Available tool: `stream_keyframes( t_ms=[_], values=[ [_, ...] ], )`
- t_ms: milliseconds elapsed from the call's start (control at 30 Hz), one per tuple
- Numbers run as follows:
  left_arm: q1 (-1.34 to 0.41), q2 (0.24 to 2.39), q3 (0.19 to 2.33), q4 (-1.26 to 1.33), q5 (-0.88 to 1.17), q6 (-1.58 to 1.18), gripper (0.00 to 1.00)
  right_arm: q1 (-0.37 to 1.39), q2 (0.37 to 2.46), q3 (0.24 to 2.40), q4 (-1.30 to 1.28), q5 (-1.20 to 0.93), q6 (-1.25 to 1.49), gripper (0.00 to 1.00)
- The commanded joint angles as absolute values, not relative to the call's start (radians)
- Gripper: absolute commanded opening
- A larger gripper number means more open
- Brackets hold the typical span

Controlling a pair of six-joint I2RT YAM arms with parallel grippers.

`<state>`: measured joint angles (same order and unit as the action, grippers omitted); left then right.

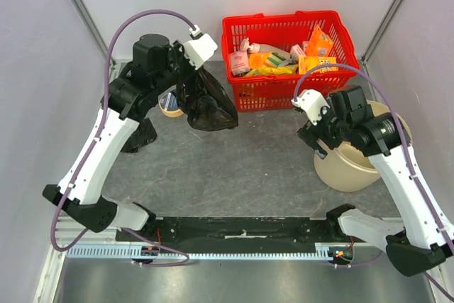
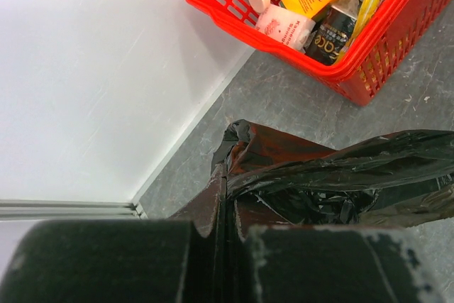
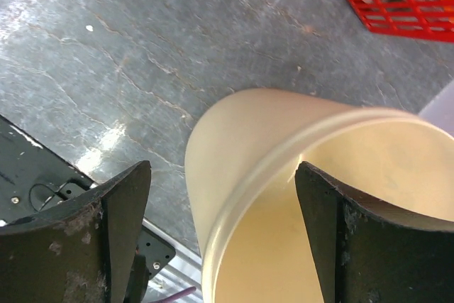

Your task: Put the trash bags into the trash bin

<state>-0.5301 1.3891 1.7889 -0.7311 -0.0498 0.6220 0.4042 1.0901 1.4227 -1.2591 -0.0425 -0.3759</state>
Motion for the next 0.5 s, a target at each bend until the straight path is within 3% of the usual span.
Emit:
stream_keyframes(
  t_ms=[0, 467],
  values=[
    [-0.538, 1.378, 1.796, -0.726, -0.055, 0.620, 0.02, 0.382, 1.023, 1.413, -1.256, 0.044, -0.382, 0.90],
    [-0.538, 1.332, 1.706, -0.710, -0.067, 0.647, 0.02, 0.334, 1.037, 1.284, -1.235, 0.095, -0.359, 0.81]
  ],
)
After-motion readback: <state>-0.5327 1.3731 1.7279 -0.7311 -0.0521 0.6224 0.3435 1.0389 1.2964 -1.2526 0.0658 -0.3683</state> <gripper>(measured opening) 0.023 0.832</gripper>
